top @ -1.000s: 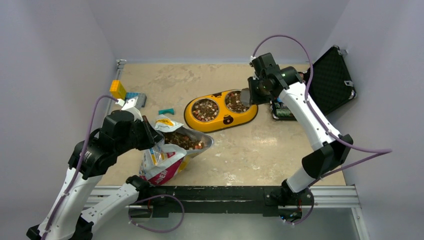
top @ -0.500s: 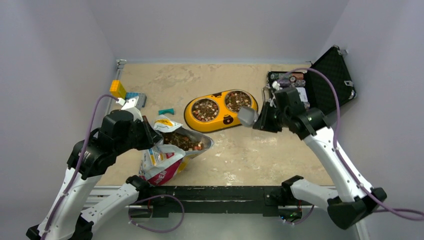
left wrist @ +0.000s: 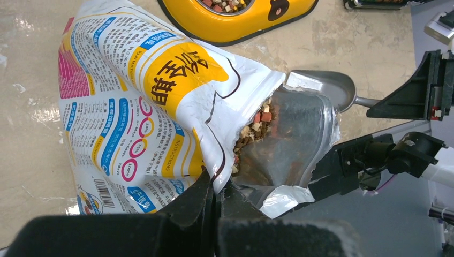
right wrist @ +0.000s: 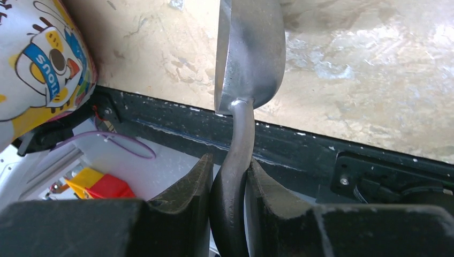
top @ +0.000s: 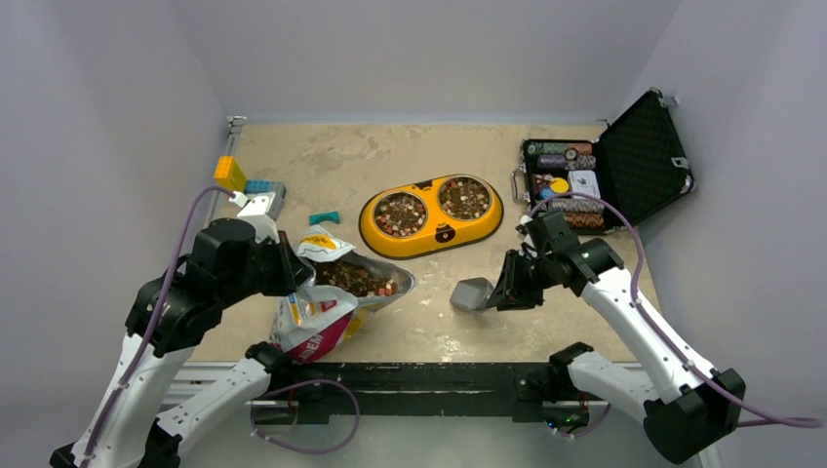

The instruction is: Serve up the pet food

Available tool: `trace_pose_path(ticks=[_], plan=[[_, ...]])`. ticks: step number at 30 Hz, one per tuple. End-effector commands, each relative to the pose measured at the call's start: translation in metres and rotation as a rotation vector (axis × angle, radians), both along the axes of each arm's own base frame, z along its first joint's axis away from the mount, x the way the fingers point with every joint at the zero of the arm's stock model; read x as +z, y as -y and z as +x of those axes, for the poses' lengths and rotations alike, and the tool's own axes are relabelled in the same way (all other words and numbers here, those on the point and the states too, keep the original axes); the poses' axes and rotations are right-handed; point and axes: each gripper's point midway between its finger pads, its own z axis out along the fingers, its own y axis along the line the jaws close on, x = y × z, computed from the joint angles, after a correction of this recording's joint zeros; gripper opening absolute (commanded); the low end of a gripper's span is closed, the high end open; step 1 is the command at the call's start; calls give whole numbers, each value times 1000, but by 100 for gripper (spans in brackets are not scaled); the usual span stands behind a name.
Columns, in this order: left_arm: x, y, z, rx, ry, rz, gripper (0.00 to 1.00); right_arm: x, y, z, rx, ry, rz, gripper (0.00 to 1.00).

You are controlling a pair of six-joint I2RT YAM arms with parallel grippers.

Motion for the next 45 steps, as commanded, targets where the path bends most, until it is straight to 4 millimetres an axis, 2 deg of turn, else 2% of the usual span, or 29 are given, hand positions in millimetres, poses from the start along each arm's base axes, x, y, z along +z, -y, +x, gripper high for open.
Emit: trace_pose_path(ticks=[1,3,5,9,13,16,18,22,24,26,29,32,34,36,38,40,43,45], plan=[[10,0,-14,-78,47,-4,0,-7,-14,8,72,-12,47,2],[12,0,-16,-89,55,-9,0,-19,-7,7,45,-56,-11,5],[14,-3,-18,-92,72,0,0,-27,9,5,-1,-91,-109,9],[17,-6,-20,-99,94,8,0,-32,34,1,-55,-123,-257,23],[21,-6,-19,-95,108,5,0,-34,49,4,-76,-134,-357,51],[21,-2,-14,-90,92,2,0,-27,61,8,-90,-124,-425,54],[20,1,-10,-84,78,-1,0,-18,74,18,-100,-75,-505,55],[20,4,-3,-73,38,22,0,16,88,39,-78,56,-595,56],[22,3,-2,-70,11,41,0,27,89,47,-63,108,-601,59],[23,4,-3,-66,-12,44,0,24,85,47,-35,92,-588,60],[19,7,-1,-47,-44,33,0,19,73,48,-17,92,-526,61],[20,11,3,-27,-66,17,0,28,60,60,1,184,-446,61],[20,15,7,-28,-72,6,0,43,32,70,90,283,-310,60],[20,21,12,-33,-75,-3,0,65,-8,72,230,399,-126,60],[19,25,16,-43,-72,-7,0,91,-44,67,383,533,20,61],[15,29,21,-54,-58,-10,0,113,-78,54,564,679,131,62],[11,31,17,-64,-75,-21,0,138,-120,43,679,796,209,63],[10,36,10,-95,-115,-36,0,147,-144,47,689,809,202,63]])
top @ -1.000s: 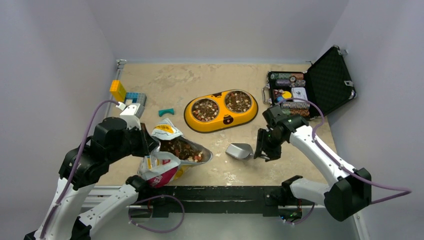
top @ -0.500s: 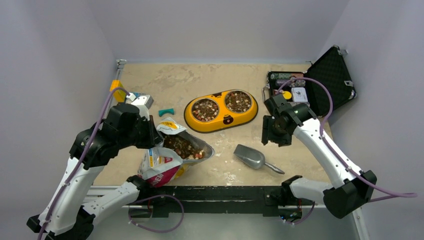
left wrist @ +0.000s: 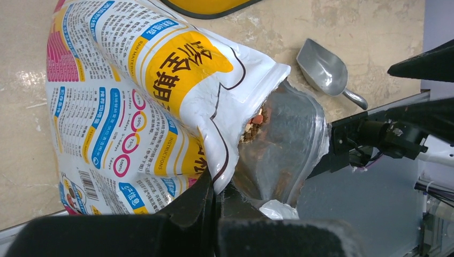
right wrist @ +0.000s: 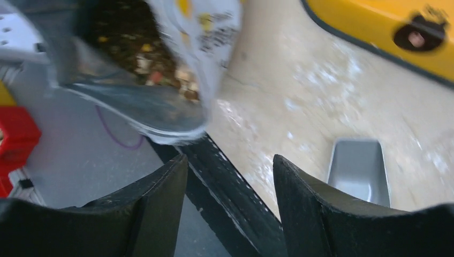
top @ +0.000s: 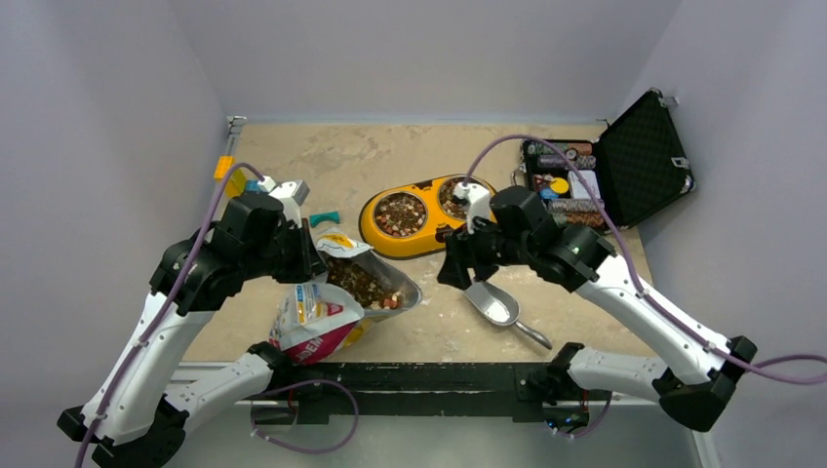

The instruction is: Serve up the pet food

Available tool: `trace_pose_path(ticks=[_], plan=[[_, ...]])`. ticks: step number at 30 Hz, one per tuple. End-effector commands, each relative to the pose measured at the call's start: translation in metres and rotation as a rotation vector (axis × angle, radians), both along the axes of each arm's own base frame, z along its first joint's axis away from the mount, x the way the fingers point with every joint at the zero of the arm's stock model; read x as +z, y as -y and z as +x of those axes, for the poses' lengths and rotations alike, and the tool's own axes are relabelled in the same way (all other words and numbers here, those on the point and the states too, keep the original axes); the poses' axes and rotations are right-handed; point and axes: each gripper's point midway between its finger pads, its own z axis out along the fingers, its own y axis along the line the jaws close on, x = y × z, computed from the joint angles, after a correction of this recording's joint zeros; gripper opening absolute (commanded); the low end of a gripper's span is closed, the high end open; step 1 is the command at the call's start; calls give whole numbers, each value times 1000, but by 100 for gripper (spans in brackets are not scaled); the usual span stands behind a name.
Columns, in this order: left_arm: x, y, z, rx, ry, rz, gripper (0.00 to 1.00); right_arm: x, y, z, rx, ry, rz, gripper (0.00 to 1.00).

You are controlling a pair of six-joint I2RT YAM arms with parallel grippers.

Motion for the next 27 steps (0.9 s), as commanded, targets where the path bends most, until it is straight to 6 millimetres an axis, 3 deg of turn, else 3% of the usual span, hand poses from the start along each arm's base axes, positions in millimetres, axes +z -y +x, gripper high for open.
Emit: trace_pose_path(ticks=[1,3,5,10,17,21,24,27], plan=[[10,14,-2,-45,-1,-69,0,55,-75,8,180,180,140,63],[1,11,-10,-50,-43,-49,0,58,-99,16,190,183,119,63],[-7,9,-14,-47,-60,-43,0,57,-127,8,262,195,104,62],[-1,15,-17,-47,-63,-96,0,44,-154,16,241,194,39,55],[10,19,-10,-16,-34,-143,0,21,-155,20,261,223,-24,48],[20,28,-10,-52,-39,-174,0,12,-147,44,126,255,-101,27],[36,40,-13,-138,-26,-210,0,14,-140,63,27,311,-136,3],[45,48,-14,-203,-31,-223,0,26,-137,69,-7,361,-104,0]])
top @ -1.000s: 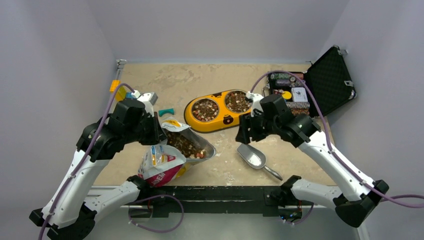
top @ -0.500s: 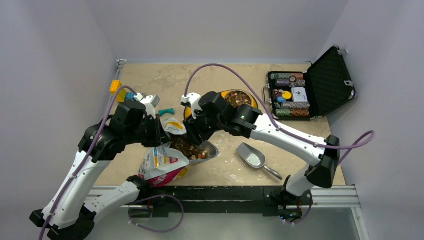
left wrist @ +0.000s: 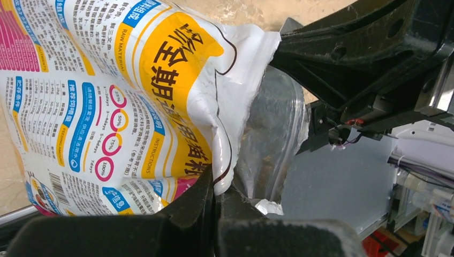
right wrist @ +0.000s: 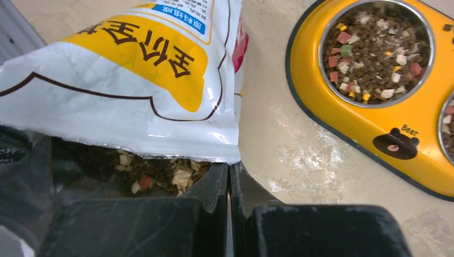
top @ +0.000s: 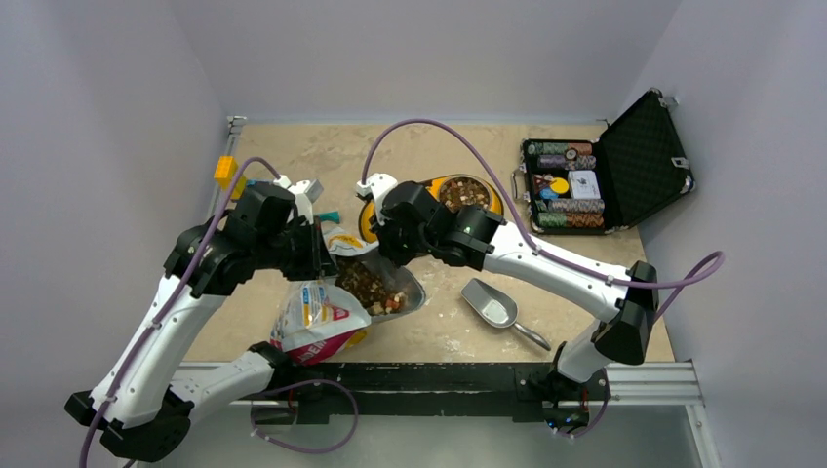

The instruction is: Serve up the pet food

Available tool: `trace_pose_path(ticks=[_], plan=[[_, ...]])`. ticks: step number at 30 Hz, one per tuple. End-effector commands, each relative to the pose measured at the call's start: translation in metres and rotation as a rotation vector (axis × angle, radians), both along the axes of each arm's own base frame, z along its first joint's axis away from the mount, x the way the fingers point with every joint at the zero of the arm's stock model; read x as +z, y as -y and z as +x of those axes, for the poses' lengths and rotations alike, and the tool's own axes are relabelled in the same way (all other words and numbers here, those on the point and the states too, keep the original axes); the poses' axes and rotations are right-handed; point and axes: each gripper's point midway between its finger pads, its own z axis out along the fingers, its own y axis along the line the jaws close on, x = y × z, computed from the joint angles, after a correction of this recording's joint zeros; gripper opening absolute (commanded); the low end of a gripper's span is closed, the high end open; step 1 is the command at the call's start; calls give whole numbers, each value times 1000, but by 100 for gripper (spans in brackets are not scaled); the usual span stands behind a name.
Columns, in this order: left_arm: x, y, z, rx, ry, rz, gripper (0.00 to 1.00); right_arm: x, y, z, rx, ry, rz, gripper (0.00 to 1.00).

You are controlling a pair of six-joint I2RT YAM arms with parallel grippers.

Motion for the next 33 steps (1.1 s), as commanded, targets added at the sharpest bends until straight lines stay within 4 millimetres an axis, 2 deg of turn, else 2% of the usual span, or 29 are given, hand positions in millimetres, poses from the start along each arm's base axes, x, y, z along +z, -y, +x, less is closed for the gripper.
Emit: trace_pose_path(ticks=[1,6,11,16,17,18,19,21,23,24,27,33], plan=[[47,27,-7,-152,68,-150,0,34,6,26,-112,140,71,0],[51,39,-14,-250,36,-176,2,82,14,3,-123,54,213,0],[58,47,-14,-312,74,-204,22,132,35,-17,-181,-84,375,0],[62,58,-14,-348,98,-234,37,161,42,-28,-197,-202,509,0],[62,62,-14,-359,101,-242,43,164,42,-30,-200,-223,520,0],[61,67,-16,-373,100,-244,56,166,42,-31,-211,-243,527,0],[60,72,-17,-387,98,-243,64,168,42,-31,-219,-259,533,0],[60,84,-21,-428,101,-238,77,170,41,-30,-246,-288,536,0],[60,95,-25,-466,107,-229,95,171,42,-27,-275,-298,542,0],[61,98,-26,-473,115,-221,99,170,42,-26,-291,-307,545,0],[61,103,-28,-486,147,-168,100,169,44,-24,-334,-361,559,0],[47,108,-27,-489,233,5,100,169,43,-19,-409,-519,634,0]])
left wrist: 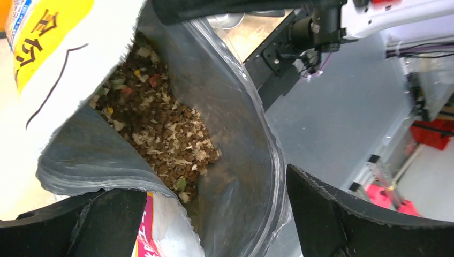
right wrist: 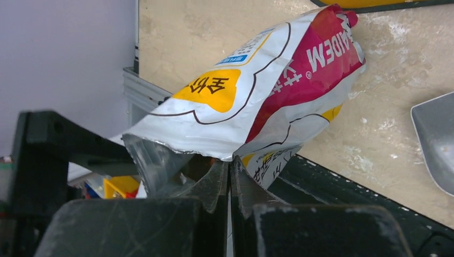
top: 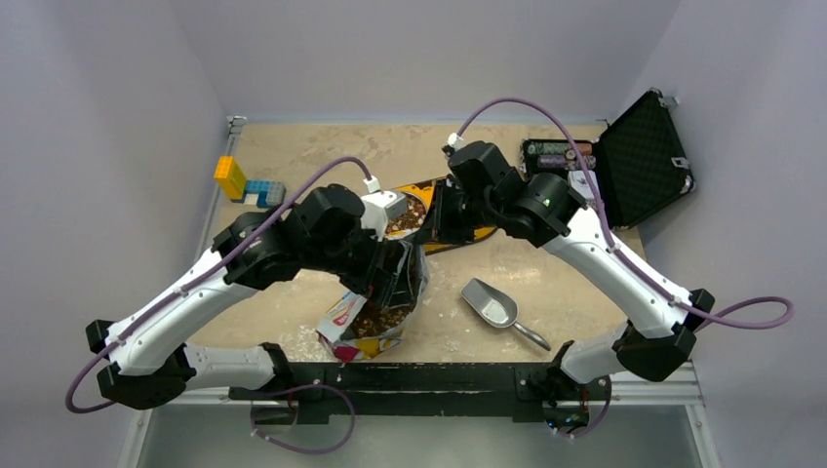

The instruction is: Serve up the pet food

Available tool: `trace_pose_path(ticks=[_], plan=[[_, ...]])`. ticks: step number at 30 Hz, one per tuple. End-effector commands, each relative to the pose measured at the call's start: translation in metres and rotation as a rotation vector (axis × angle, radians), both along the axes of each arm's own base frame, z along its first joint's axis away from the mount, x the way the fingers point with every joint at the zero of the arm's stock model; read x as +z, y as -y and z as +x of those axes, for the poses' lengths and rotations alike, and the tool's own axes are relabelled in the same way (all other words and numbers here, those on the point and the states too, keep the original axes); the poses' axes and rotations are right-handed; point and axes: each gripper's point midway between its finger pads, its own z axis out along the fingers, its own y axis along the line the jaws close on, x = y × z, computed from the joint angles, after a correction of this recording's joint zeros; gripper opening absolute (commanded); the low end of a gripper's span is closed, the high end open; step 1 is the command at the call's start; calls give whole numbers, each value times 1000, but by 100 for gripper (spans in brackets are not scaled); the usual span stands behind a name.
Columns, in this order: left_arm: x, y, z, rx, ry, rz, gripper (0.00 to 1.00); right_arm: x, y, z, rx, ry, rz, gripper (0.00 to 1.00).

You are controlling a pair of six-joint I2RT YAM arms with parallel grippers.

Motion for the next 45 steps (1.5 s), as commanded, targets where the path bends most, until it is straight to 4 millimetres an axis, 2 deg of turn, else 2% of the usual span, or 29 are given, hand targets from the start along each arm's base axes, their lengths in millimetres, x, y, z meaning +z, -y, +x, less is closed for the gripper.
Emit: trace_pose_path(ticks=[1,4,7,16,18,21,24,26,29,35,39,41,42,44,45], plan=[[12,8,12,23,163,32,100,89,-25,6,-45,27,355,0],[1,11,13,23,184,123,100,92,-26,10,-78,7,367,0],[1,13,14,34,222,173,100,94,-27,13,-97,3,371,0],[11,32,12,32,221,98,100,95,-25,17,-127,1,380,0],[19,31,10,25,232,64,99,98,-23,16,-126,14,392,0],[43,20,7,30,282,-28,94,103,-24,13,-103,25,407,0],[55,12,10,74,313,-84,84,106,-24,13,-96,38,416,0],[50,17,12,80,307,-83,87,108,-24,14,-97,46,422,0],[35,26,13,80,268,-43,99,109,-24,12,-92,42,426,0],[8,32,23,105,264,76,100,106,-21,10,-104,21,419,0],[8,32,26,107,287,102,99,102,-19,8,-109,13,418,0],[11,29,25,98,298,100,94,101,-19,8,-107,18,414,0],[11,27,25,95,301,107,88,102,-19,8,-103,25,413,0],[9,18,25,112,293,140,62,103,-18,11,-104,48,406,0],[7,12,24,118,284,171,52,103,-17,12,-100,64,401,0]])
